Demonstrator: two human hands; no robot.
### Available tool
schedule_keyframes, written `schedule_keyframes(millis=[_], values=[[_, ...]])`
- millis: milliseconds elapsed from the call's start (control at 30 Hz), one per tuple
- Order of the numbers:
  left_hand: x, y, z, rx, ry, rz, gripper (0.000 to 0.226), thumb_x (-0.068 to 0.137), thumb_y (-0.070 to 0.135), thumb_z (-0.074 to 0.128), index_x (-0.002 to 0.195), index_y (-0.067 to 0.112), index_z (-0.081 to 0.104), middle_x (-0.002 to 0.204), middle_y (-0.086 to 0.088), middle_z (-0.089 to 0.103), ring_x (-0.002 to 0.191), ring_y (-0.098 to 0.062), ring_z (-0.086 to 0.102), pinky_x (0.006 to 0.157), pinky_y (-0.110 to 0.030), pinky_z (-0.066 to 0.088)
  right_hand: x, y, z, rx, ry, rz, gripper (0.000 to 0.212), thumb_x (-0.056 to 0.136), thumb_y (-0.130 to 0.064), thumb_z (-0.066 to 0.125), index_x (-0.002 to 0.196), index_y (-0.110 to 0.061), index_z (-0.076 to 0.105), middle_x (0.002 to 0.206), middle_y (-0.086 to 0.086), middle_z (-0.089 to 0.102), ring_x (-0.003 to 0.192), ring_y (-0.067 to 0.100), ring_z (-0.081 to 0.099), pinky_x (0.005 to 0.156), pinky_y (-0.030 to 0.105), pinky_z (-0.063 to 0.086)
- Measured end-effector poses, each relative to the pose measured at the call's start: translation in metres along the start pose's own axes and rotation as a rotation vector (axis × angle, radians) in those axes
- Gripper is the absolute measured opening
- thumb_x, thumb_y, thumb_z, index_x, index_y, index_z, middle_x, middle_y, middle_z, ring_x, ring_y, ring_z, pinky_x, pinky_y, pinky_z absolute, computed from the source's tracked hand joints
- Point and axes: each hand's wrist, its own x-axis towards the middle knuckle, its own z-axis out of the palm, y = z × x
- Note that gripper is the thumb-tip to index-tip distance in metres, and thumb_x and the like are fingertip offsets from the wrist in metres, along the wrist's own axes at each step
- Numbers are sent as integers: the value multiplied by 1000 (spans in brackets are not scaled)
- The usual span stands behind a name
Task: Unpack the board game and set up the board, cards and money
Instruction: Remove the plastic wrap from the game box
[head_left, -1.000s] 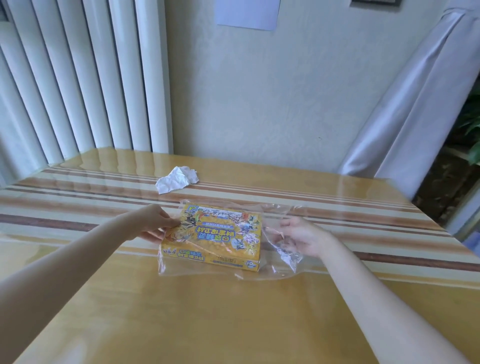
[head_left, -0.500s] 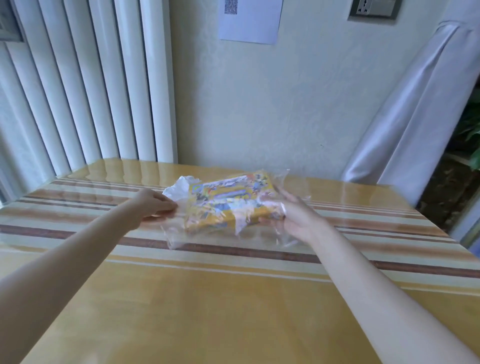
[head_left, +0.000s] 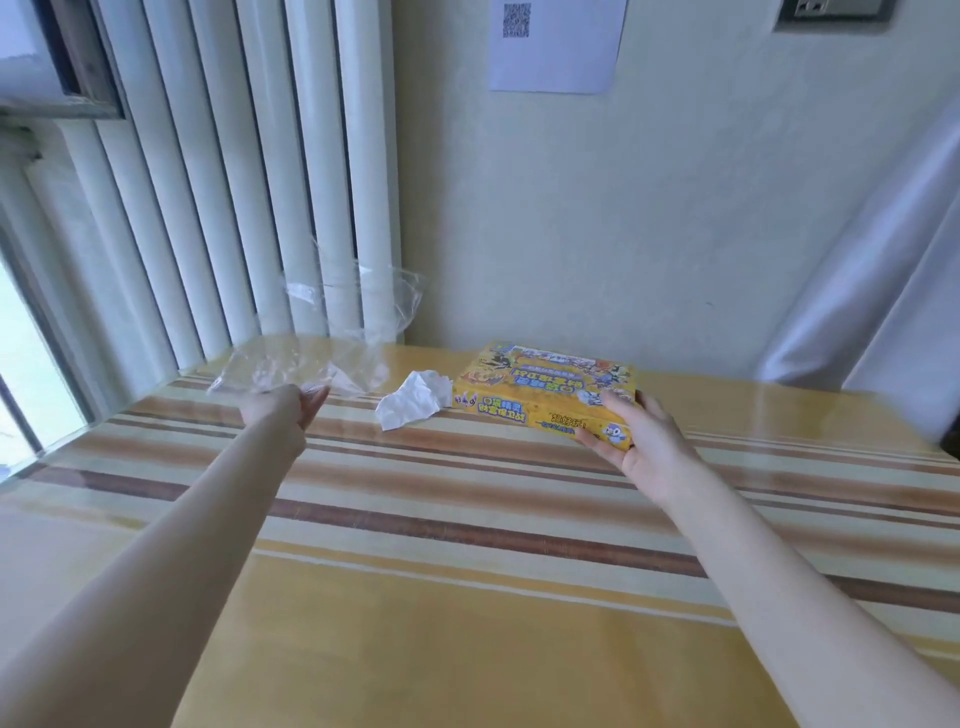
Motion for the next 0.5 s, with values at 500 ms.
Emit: schedule_keyframes(millis=[500], values=[[-45,-8,2,576,-282,65,25,95,11,50,118,2,49,104,-14,58,77,-23,63,69,-32,56,-14,31,12,-203,-109,96,57,86,-11,65,136,-28,44,129,5,56,104,25,60,51,26,54]])
